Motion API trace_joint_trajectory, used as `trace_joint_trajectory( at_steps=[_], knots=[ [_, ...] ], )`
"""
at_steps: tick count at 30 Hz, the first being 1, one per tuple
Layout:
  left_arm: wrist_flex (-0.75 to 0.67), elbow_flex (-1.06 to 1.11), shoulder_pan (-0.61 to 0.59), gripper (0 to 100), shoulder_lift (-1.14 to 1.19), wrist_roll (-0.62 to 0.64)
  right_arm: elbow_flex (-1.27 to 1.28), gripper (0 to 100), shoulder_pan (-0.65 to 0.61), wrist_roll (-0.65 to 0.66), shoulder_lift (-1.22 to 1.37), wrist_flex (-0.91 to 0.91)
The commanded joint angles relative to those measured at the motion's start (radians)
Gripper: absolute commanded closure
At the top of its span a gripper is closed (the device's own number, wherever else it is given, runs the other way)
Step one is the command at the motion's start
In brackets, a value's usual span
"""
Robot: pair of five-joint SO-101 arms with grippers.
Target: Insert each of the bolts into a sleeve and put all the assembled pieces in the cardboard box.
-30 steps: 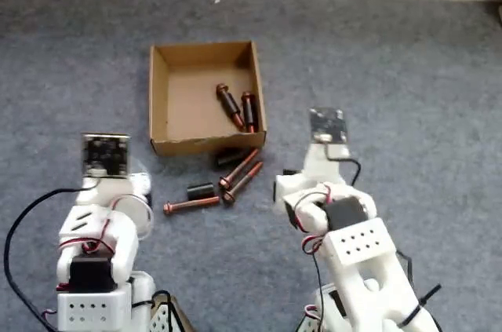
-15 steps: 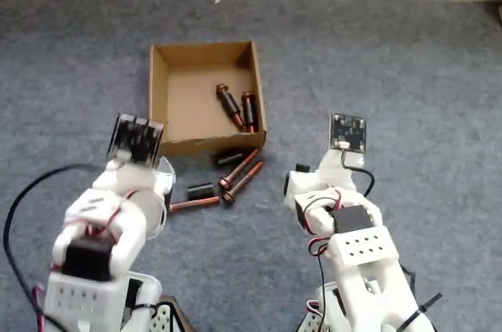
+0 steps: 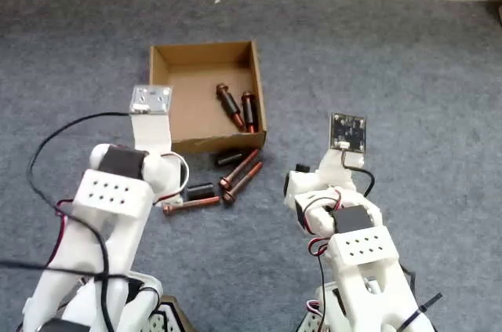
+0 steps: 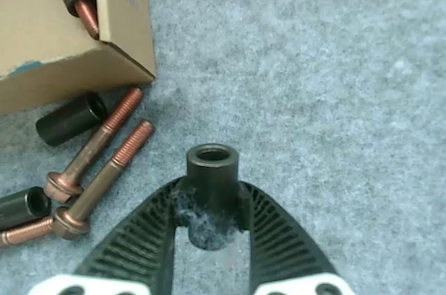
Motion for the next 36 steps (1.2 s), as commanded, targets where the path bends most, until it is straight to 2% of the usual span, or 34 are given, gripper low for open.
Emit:
trace_joint_trajectory(
  at_steps=[1,3,6,8,11,16,18,24,31,36],
  knots=[
    [0.006,0.018,0.016,99,0.056,0.077,-0.008,99.4,0.013,-0.009,-0.028,-0.022],
    [0.005,0.016,0.016,98,0.079,0.226,-0.008,99.4,0.013,-0.009,-0.028,-0.022],
    [0.005,0.015,0.018,98,0.113,0.537,-0.008,99.4,0.013,-0.008,-0.028,-0.022],
    [-0.021,0.016,0.045,98,0.142,0.667,-0.008,99.4,0.013,-0.008,-0.028,-0.022],
    [-0.058,0.027,0.105,93,0.2,0.687,-0.008,99.4,0.013,-0.006,-0.028,-0.021],
    [-0.17,0.044,0.154,72,0.329,0.692,-0.008,99.4,0.013,-0.006,-0.028,-0.021],
    [-0.204,0.045,0.157,67,0.381,0.732,-0.008,99.4,0.013,-0.005,-0.028,-0.021],
    [-0.272,0.042,0.137,70,0.484,0.752,-0.008,99.4,0.013,-0.005,-0.028,-0.021],
    [-0.351,0.047,-0.036,76,0.539,0.747,-0.008,99.4,0.013,-0.003,-0.028,-0.021],
    [-0.344,0.047,-0.067,79,0.547,0.747,-0.008,99.4,0.013,-0.003,-0.028,-0.021]
  ],
)
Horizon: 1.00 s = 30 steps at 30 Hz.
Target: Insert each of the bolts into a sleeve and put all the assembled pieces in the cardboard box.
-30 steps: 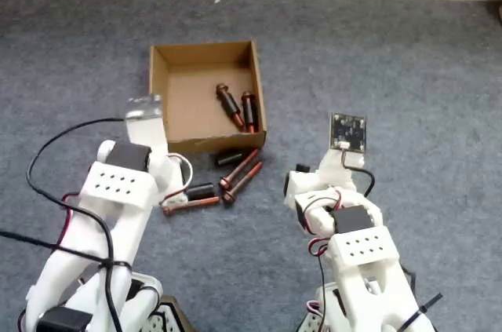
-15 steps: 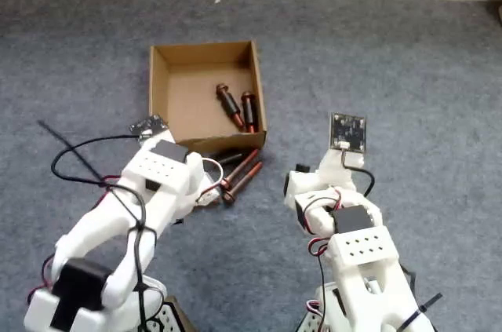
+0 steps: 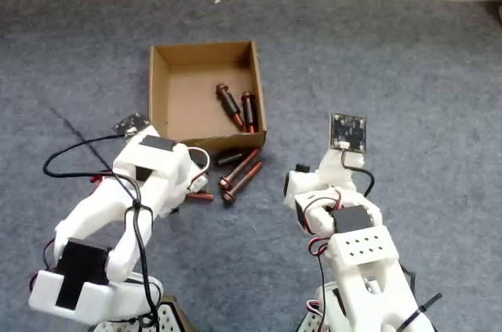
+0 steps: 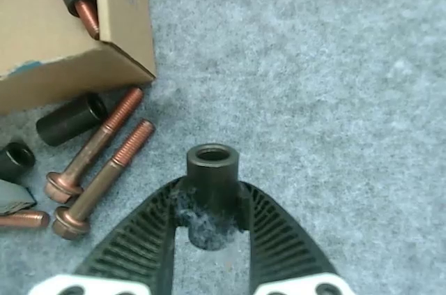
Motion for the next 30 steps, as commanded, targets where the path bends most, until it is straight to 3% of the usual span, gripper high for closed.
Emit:
trace_joint_trajectory(
  at_steps=[1,8,19,26,30],
  knots=[
    [0.003,0.012,-0.045,80,0.005,0.003,-0.008,99.4,0.013,-0.003,-0.028,-0.021],
    [-0.002,-0.007,-0.128,80,-0.001,0.002,-0.008,99.4,0.013,-0.003,-0.028,-0.021],
    [-0.005,-0.005,-0.136,80,0.005,0.003,-0.008,99.4,0.013,-0.003,-0.028,-0.021],
    [-0.084,0.018,-0.139,100,0.007,0.0,-0.007,99.4,0.013,-0.003,-0.028,-0.019],
    [-0.086,0.018,-0.139,98,0.005,0.0,-0.007,99.4,0.013,-0.003,-0.028,-0.018]
  ],
)
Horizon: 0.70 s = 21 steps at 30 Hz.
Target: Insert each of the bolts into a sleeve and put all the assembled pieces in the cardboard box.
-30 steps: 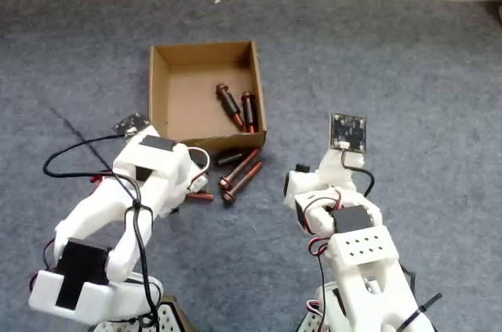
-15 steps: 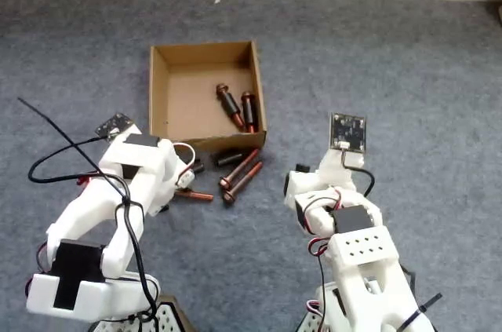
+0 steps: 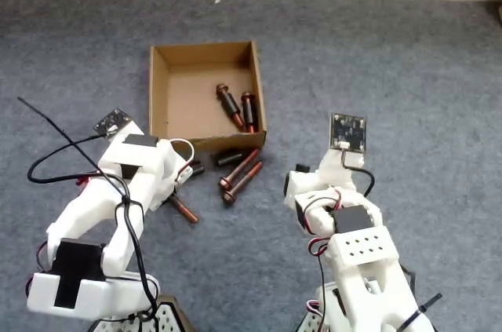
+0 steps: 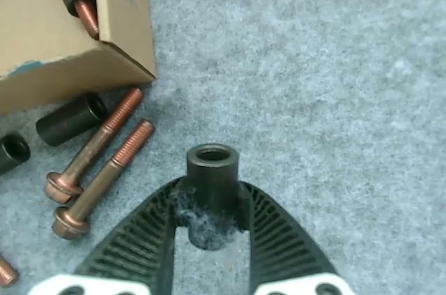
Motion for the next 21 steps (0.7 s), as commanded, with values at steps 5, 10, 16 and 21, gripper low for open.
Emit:
trace_joint_trajectory(
  at_steps=[5,10,16,21],
  knots=[
    [-0.005,0.01,-0.03,99,-0.01,-0.003,-0.007,99.4,0.013,-0.003,-0.028,-0.018],
    [0.071,-0.033,-0.027,99,-0.087,-0.058,-0.007,99.4,0.013,-0.002,-0.038,-0.015],
    [0.112,0.001,-0.027,99,-0.415,-0.121,-0.018,99.4,0.005,-0.002,-0.039,0.085],
    [0.075,0.048,-0.027,99,-0.713,-0.183,-0.019,99.4,0.005,0.044,-0.039,0.11]
  ],
)
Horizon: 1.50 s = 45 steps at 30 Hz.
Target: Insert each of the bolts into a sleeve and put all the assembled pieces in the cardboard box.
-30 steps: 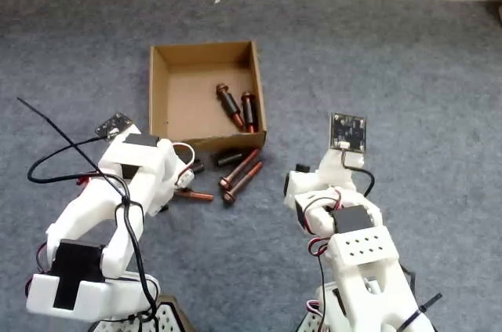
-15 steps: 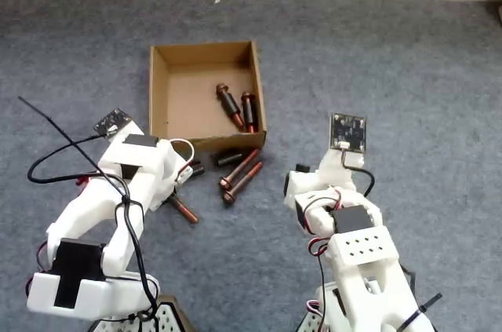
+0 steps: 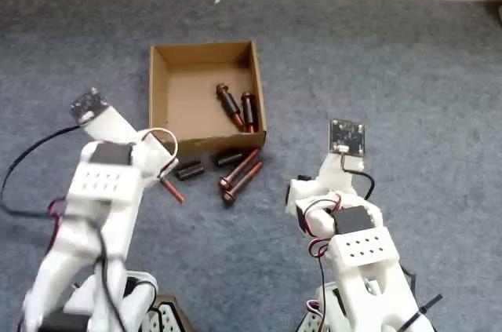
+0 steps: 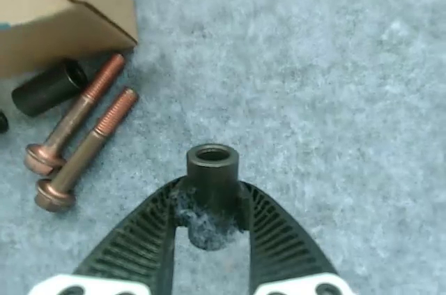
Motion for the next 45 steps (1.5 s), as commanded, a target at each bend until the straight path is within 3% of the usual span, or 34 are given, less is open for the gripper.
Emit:
trace_joint_trajectory(
  at_steps=[1,6,11,16,19,24,33,38,45],
  knots=[
    [-0.035,0.028,-0.012,99,-0.289,-0.054,-0.019,99.4,0.005,0.052,-0.028,0.005],
    [-0.072,0.113,0.015,99,-0.496,-0.193,-0.021,99.4,0.005,0.061,-0.039,0.007],
    [-0.087,0.219,0.124,99,-0.664,-0.203,-0.008,99.4,0.005,0.061,-0.243,0.008],
    [-0.192,0.355,0.199,99,-0.857,-0.216,0.093,99.4,0.004,0.064,-0.475,0.024],
    [-0.226,0.461,0.254,99,-1.001,-0.288,0.14,99.4,-0.03,0.064,-0.564,0.024],
    [-0.27,0.628,0.286,99,-1.287,-0.304,0.197,99.4,-0.091,0.064,-0.677,0.024],
    [-0.368,0.638,0.289,99,-1.241,-0.305,0.36,99.4,-0.255,0.064,-0.932,0.024],
    [-0.448,0.638,0.289,99,-1.241,-0.305,0.415,99.4,-0.352,0.068,-0.921,0.024],
    [-0.496,0.636,0.392,99,-1.241,-0.305,0.461,99.4,-0.441,0.29,-0.931,-0.074]
  ],
)
